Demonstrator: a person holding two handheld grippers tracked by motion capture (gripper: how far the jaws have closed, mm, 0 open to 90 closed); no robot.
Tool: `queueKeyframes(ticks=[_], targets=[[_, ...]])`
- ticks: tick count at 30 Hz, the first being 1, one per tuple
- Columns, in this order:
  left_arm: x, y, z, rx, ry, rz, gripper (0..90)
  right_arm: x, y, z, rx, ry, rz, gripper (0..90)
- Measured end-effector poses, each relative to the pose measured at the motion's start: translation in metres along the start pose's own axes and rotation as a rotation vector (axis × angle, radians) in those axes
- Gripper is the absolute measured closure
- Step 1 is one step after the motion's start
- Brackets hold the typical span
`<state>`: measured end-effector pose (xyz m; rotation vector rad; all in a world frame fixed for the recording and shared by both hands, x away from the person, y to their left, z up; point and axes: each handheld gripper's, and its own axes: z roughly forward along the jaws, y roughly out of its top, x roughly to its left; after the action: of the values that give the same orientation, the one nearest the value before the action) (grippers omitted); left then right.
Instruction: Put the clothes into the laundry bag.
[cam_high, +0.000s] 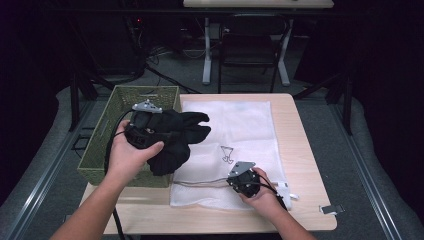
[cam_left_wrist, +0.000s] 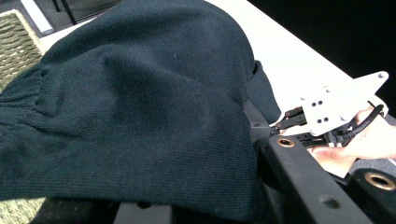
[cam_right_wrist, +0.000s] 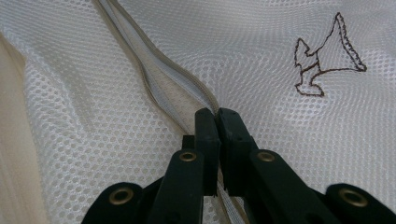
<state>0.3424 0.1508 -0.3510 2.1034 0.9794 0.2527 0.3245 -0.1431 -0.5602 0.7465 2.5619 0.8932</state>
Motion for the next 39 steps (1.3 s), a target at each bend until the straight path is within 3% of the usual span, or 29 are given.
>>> queueKeyframes(ticks=[8,17,28,39], targets=[[-0.003,-0.003,0.003,0.007,-0.006,0.006,72.8,-0.002,0.003,-0.004,-0.021,0.005,0.02,87.7],[-0.008,-0.006,0.006,0.005,-0.021,0.011,72.8,-0.005,0.008,-0.008,-0.031,0.004,0.003,87.9],[-0.008,-0.012,0.006,0.002,-0.024,0.012,72.8,-0.011,0.014,-0.009,-0.004,0.024,-0.01,88.1],[-0.006,-0.018,0.004,0.006,-0.025,0.009,72.8,-0.024,0.023,-0.007,0.019,0.007,-0.013,88.2]])
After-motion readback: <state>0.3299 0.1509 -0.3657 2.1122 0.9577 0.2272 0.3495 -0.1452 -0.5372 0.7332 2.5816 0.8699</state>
